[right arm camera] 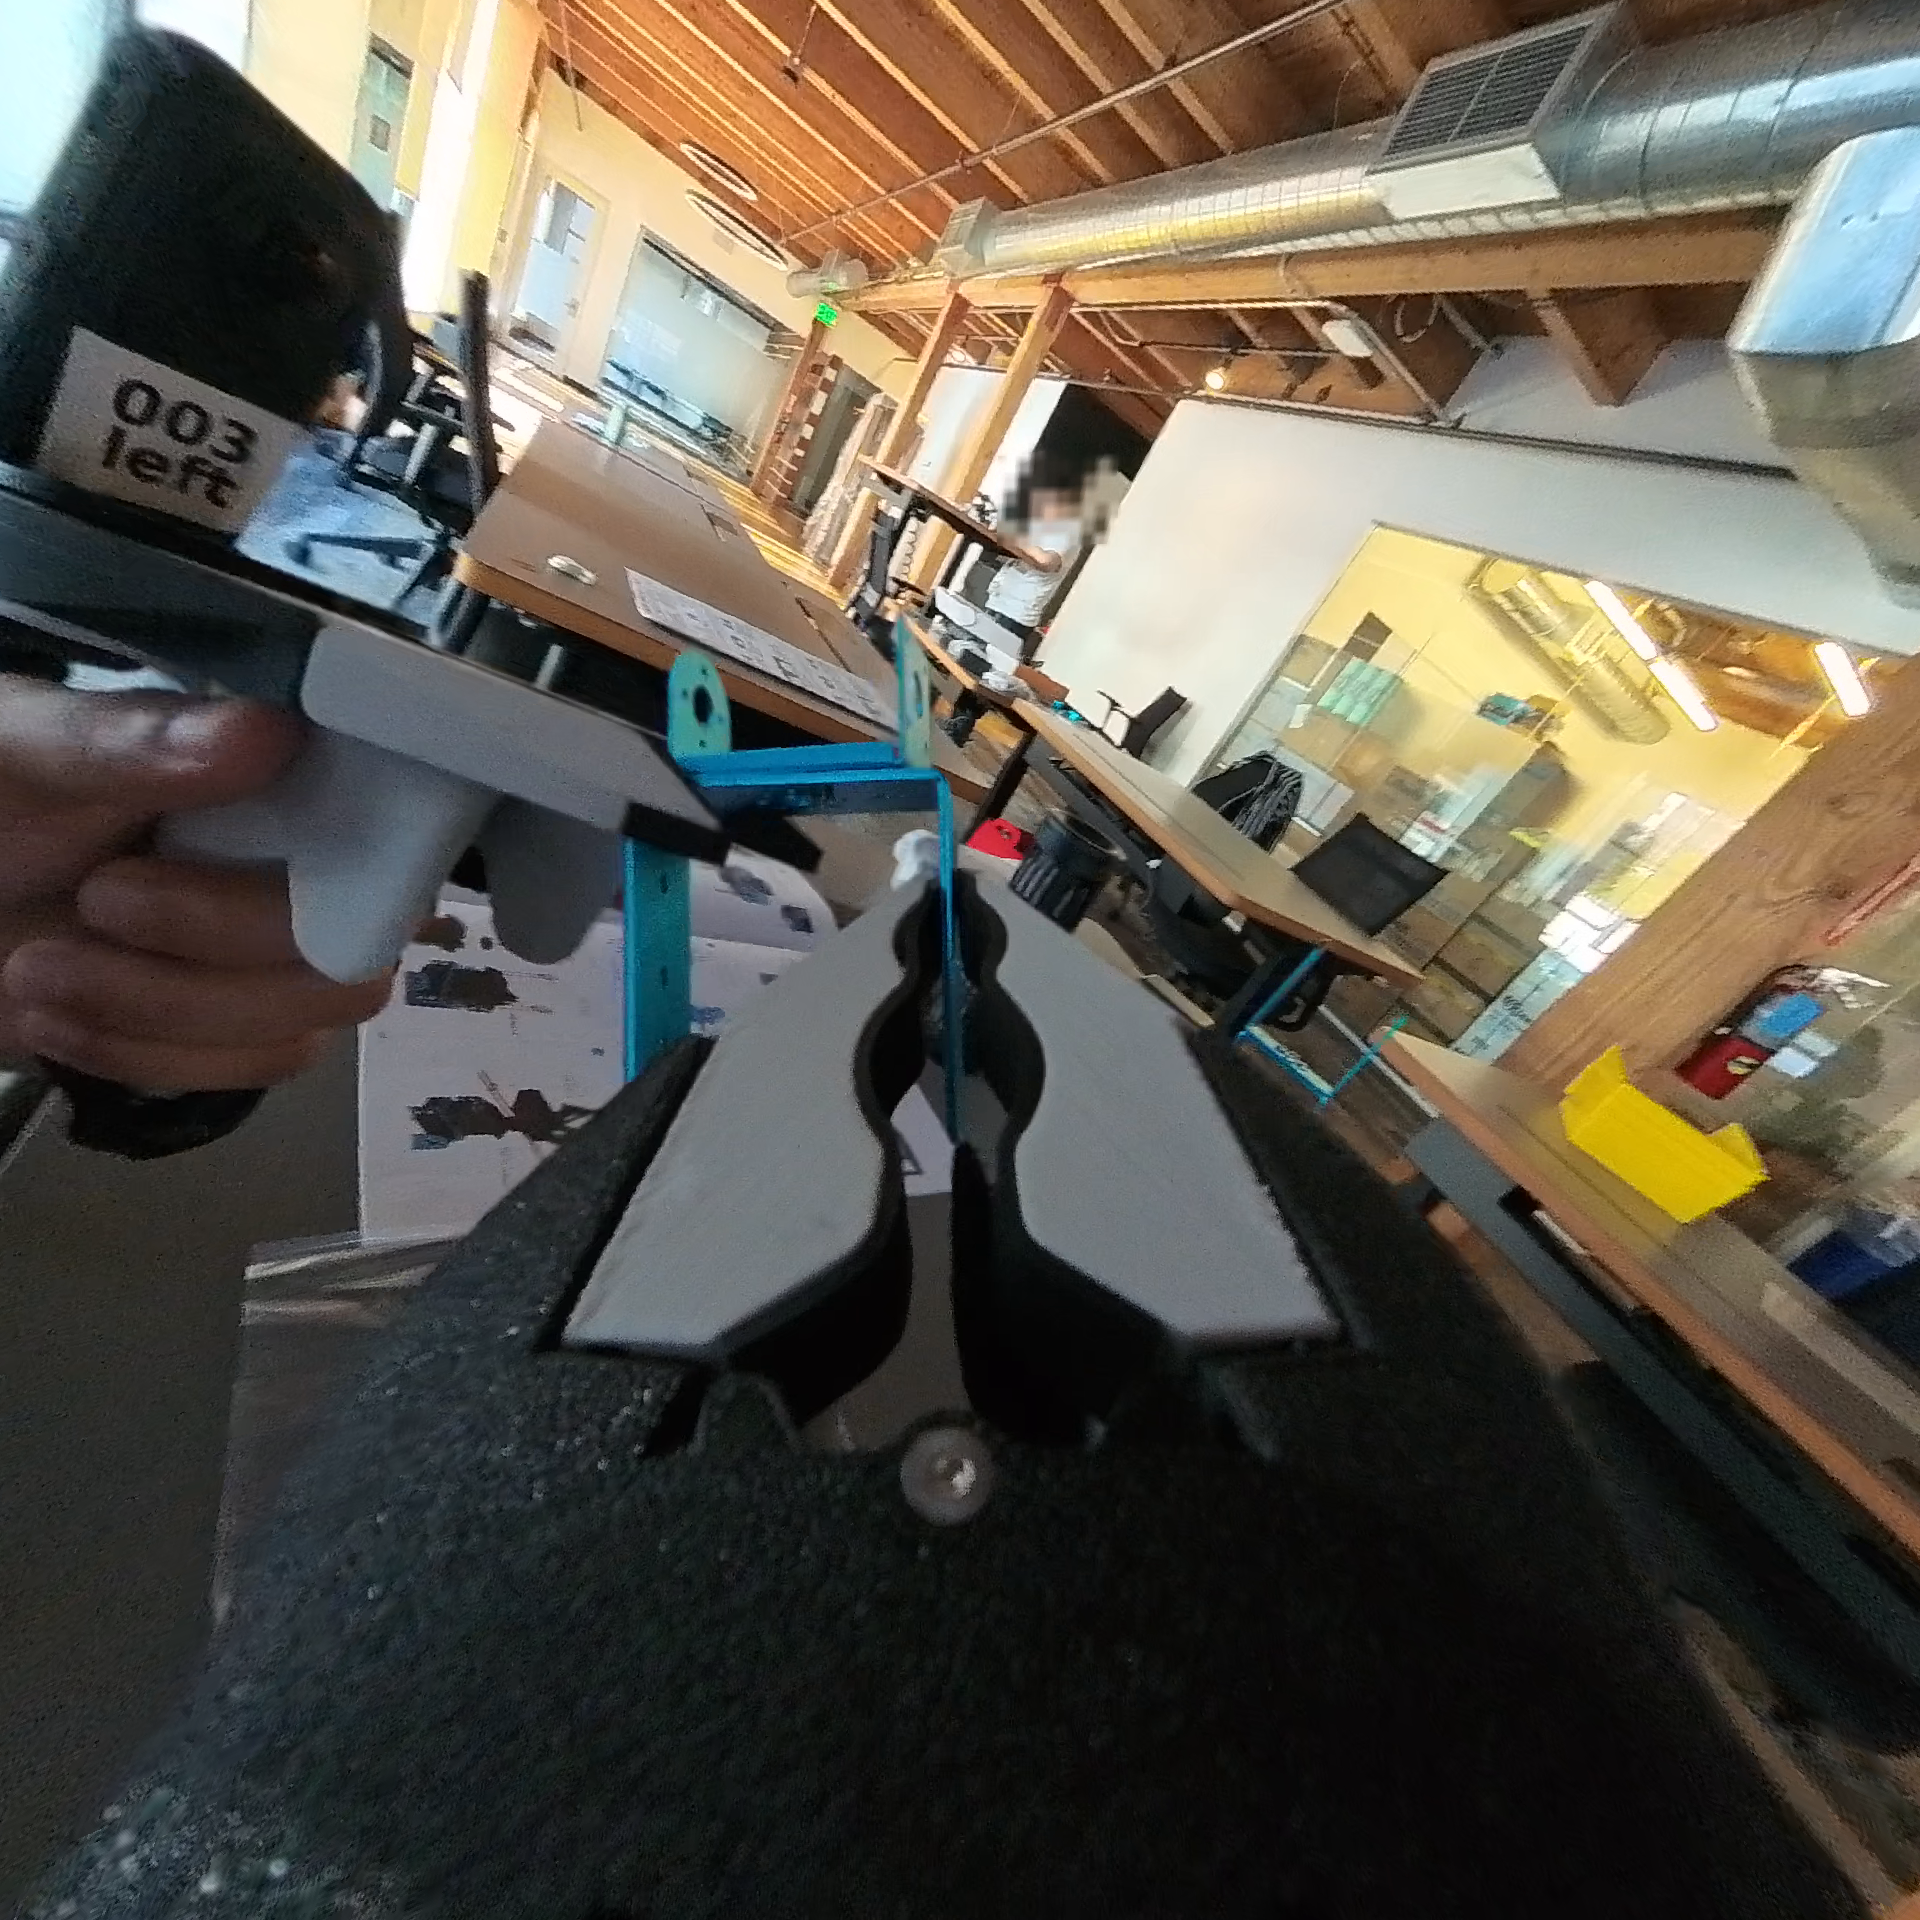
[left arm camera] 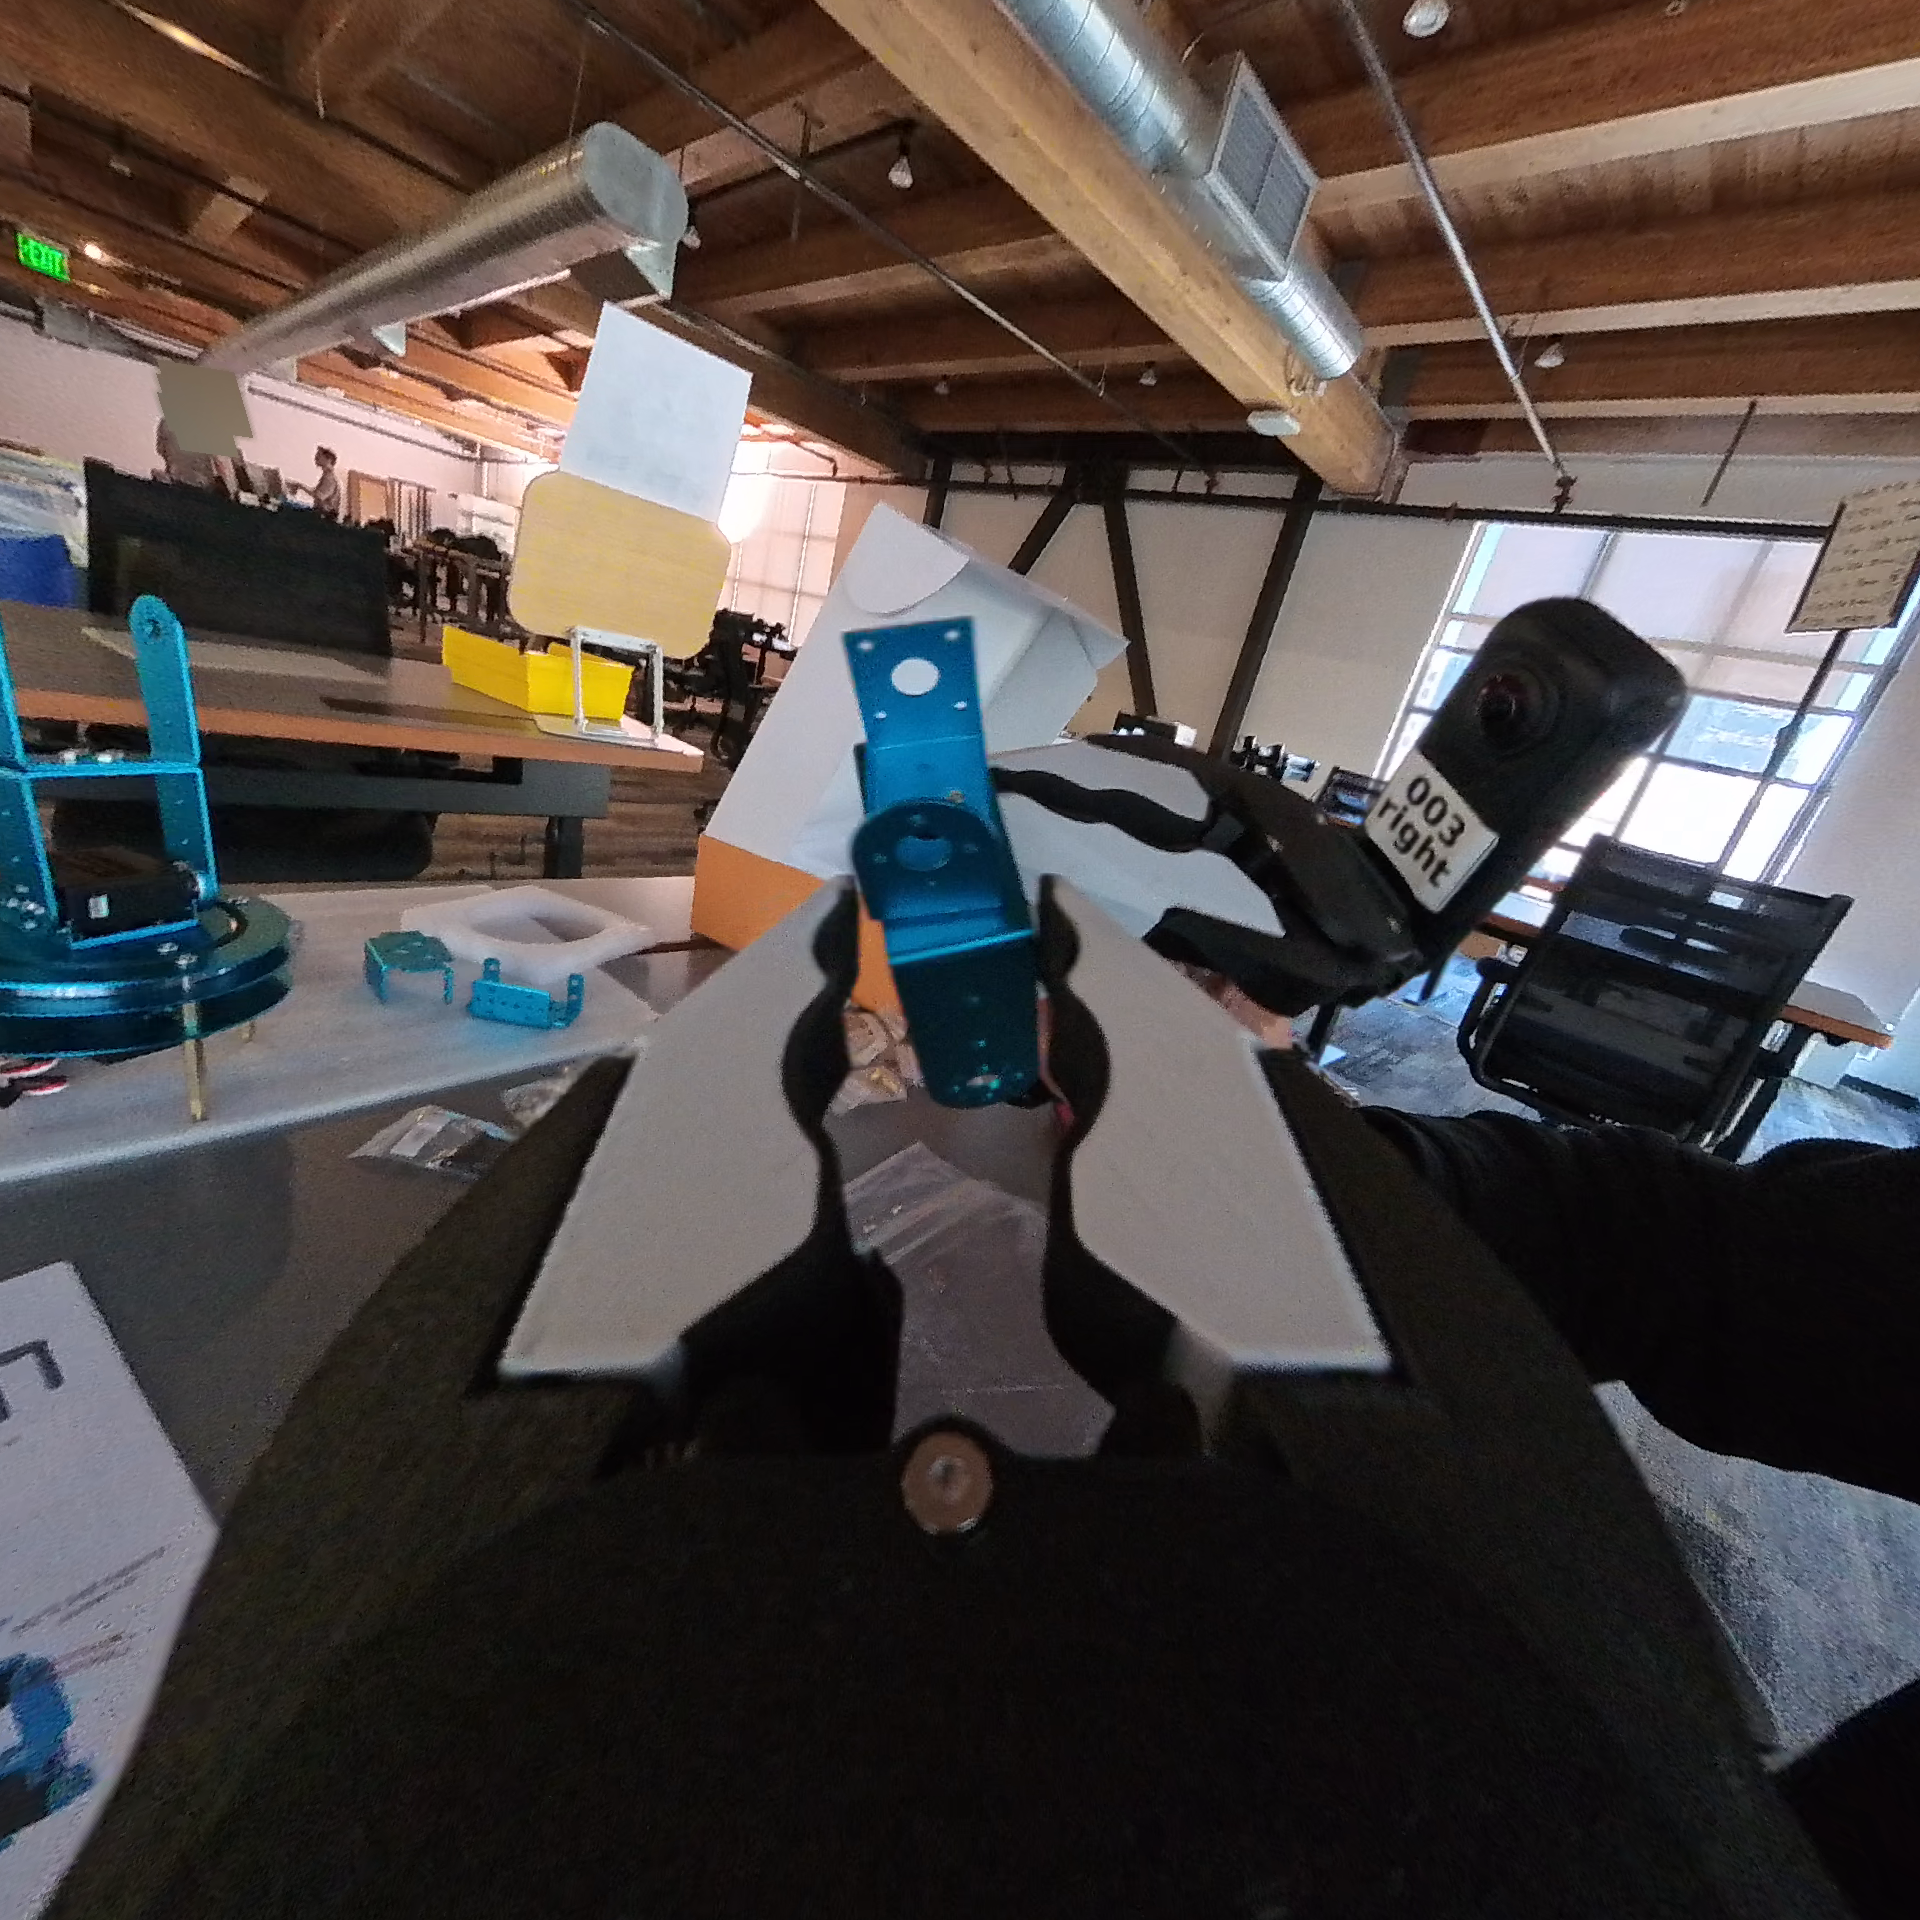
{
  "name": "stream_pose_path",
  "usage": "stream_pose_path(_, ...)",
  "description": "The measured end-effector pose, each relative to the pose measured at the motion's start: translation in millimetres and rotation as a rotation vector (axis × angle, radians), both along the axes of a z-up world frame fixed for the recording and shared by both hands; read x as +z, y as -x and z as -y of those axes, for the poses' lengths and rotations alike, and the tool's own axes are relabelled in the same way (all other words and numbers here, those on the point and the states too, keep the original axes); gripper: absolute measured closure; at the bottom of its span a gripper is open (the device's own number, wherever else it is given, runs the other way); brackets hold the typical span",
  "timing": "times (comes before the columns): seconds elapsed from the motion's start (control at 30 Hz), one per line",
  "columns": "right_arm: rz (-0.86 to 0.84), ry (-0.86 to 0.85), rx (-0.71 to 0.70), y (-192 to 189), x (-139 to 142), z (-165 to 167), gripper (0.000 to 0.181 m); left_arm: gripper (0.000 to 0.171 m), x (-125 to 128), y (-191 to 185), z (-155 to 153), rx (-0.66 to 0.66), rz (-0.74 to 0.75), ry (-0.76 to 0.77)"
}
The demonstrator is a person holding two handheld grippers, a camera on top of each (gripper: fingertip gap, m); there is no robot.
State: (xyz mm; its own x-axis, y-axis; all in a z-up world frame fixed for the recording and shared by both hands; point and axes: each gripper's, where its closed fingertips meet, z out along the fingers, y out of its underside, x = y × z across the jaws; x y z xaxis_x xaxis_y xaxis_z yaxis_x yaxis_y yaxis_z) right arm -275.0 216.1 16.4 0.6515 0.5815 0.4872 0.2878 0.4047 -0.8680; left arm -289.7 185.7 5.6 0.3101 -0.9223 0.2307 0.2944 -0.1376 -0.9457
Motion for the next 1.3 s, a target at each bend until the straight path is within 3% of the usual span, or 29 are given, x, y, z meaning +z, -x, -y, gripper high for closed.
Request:
stream_pose_path(0.1,-0.016,0.008,-0.006,-0.4,-2.5,-0.3,0.180,0.143,0.1,-0.4,1.0,0.016,-0.018,-0.037)
stream_pose_path(0.3,-0.034,0.216,0.089,4.2,-18.7,-0.3,0.173,0.144,-12.7,3.6,-3.3,-0.036,-0.101,-0.056)
stream_pose_path(0.4,-0.030,0.370,0.297,13.8,-17.7,18.6,0.140,0.144,-11.8,9.3,-5.2,-0.142,-0.101,-0.001)
stream_pose_path(0.53,-0.063,0.586,0.513,9.2,-1.4,35.2,0.130,0.145,-0.8,15.3,2.1,-0.329,-0.100,0.094)
stream_pose_path(0.73,-0.143,0.808,0.717,12.3,16.2,46.1,0.130,0.146,26.2,12.8,14.9,-0.533,-0.053,0.256)
stream_pose_path(0.83,-0.207,0.843,0.791,11.7,26.5,50.6,0.143,0.145,28.7,5.4,23.6,-0.574,-0.080,0.270)
stream_pose_path(0.9,-0.217,0.840,0.798,9.1,27.3,50.1,0.153,0.145,30.4,1.4,28.3,-0.591,-0.084,0.281)
stream_pose_path(1.3,-0.217,0.900,0.754,3.1,24.3,44.2,0.155,0.145,27.9,-6.5,21.8,-0.534,-0.105,0.275)
